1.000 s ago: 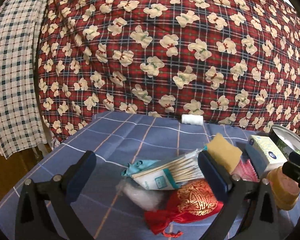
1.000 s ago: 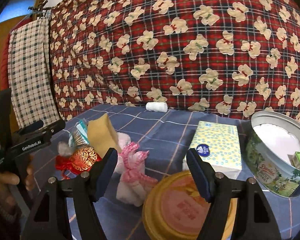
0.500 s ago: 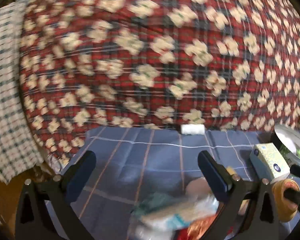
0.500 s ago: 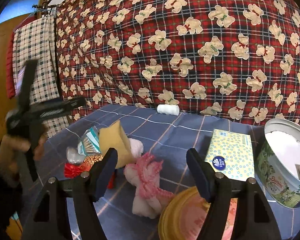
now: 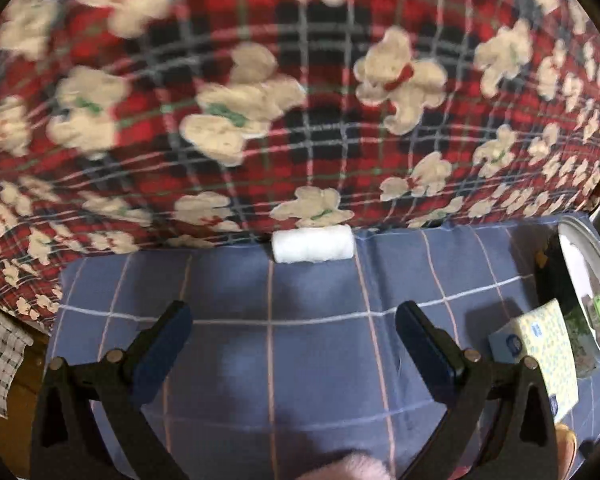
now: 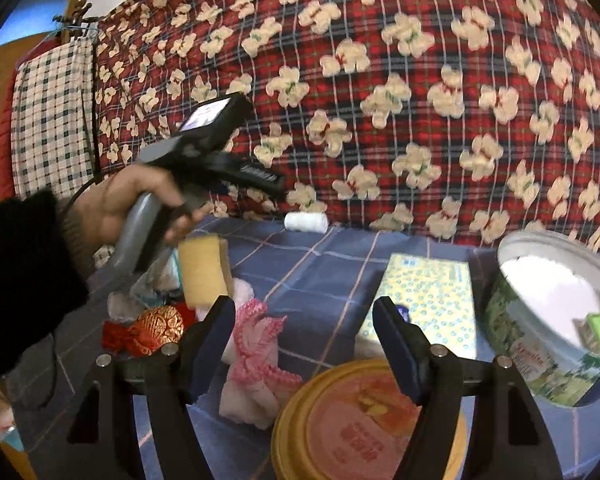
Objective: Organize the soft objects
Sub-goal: 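Move the left tool toward the small white roll by the bedspread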
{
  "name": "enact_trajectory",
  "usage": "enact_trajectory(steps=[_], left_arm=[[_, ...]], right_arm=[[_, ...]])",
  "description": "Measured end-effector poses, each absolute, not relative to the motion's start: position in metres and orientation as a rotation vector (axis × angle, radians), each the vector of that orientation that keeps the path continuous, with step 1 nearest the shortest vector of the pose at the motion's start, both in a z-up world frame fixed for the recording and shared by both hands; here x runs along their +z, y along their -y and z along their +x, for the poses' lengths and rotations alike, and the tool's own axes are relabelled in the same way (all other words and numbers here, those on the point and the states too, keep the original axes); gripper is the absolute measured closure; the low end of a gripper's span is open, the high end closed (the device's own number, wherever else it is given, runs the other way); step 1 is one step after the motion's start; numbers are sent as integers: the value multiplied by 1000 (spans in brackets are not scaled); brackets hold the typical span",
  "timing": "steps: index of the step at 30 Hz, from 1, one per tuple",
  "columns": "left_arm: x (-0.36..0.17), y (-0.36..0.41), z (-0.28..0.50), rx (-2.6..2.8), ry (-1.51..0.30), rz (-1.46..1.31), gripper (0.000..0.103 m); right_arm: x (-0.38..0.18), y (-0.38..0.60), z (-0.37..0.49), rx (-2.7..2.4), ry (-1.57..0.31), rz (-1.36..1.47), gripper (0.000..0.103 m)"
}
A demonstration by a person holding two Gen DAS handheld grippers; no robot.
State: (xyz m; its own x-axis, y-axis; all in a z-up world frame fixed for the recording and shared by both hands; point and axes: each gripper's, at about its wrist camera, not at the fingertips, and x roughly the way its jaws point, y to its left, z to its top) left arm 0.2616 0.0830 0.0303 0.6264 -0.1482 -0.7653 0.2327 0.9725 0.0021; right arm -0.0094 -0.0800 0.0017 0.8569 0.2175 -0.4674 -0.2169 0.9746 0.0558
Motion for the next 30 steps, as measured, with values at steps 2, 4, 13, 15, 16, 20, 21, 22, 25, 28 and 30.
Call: enact_trajectory(steps=[2, 4, 13, 15, 16, 20, 21, 22, 25, 28, 30], left_arm=[[26, -75, 279, -224, -918, 117, 0], [20, -67, 294, -238, -977, 119, 0], [-20, -36, 341, -203, -1078, 166, 0], [-29, -34, 348, -195, -1101, 167, 0], [-33, -34, 351, -189, -1111, 165, 0], [-47, -37, 362, -157, -1131, 172, 1], [-51, -38, 364, -147, -1139, 175, 0], [-52, -41, 365, -156, -1127, 149, 2], [-51, -49, 365, -171, -1111, 91, 19], [-46, -44, 357, -217, -1062, 116, 51], [-44, -42, 352, -230, -1046, 123, 65]], right_arm=[[-3, 80, -6, 243, -512, 2, 30], [-6, 81, -4, 259, -527, 13, 30], [-8, 83, -6, 300, -525, 20, 30], [-8, 82, -6, 304, -528, 12, 30], [-8, 82, -6, 307, -528, 12, 30], [-9, 80, -5, 316, -536, 8, 30], [-9, 80, -5, 316, -534, 5, 30], [-8, 80, -5, 318, -531, 5, 30], [-8, 80, -6, 321, -532, 6, 30], [-8, 79, -7, 323, -535, 6, 30], [-7, 80, -7, 320, -530, 1, 30]])
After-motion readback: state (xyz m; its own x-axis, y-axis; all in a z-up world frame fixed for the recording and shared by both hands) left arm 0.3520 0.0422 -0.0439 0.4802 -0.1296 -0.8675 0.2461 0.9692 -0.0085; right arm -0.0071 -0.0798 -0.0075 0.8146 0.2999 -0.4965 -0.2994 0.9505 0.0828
